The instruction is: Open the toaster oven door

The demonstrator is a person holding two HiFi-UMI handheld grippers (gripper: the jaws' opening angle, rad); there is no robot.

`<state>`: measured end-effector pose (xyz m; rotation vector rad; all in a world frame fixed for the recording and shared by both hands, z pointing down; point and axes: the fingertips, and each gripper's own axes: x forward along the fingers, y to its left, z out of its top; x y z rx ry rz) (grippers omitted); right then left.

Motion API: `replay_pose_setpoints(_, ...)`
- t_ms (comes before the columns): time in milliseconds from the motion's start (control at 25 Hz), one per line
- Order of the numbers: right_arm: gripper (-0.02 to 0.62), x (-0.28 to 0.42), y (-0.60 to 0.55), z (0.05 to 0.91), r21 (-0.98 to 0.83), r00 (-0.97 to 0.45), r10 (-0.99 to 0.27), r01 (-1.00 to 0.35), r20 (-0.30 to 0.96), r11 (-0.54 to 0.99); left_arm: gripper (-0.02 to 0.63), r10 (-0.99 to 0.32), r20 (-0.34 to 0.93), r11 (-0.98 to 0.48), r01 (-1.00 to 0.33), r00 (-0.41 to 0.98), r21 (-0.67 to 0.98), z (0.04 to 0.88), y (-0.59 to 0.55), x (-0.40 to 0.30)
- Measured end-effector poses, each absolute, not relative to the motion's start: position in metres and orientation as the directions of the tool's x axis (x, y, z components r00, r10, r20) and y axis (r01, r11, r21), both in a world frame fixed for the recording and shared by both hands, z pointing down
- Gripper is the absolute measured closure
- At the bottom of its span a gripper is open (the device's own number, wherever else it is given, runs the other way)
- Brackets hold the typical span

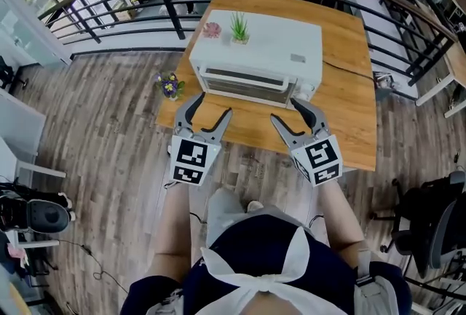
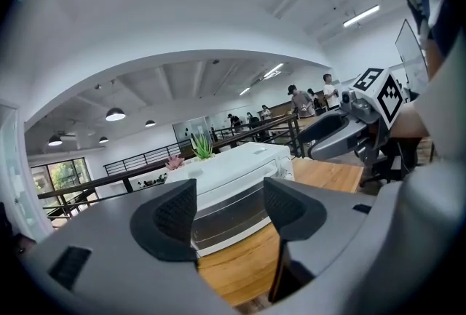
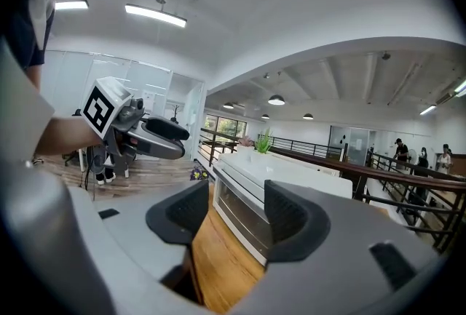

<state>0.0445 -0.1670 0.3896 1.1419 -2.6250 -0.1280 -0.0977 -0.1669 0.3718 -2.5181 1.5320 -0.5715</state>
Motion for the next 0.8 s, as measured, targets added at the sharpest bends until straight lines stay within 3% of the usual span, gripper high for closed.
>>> replay_pose_setpoints(800,0.357,0.025,-0.232,0.421,0.208,-0.594,-0.728,-0.708,0.341,0.675,0.328,-0.805,0.398,-0.573,-0.747,0.439,-0.336,0.417,-0.244,-0.116)
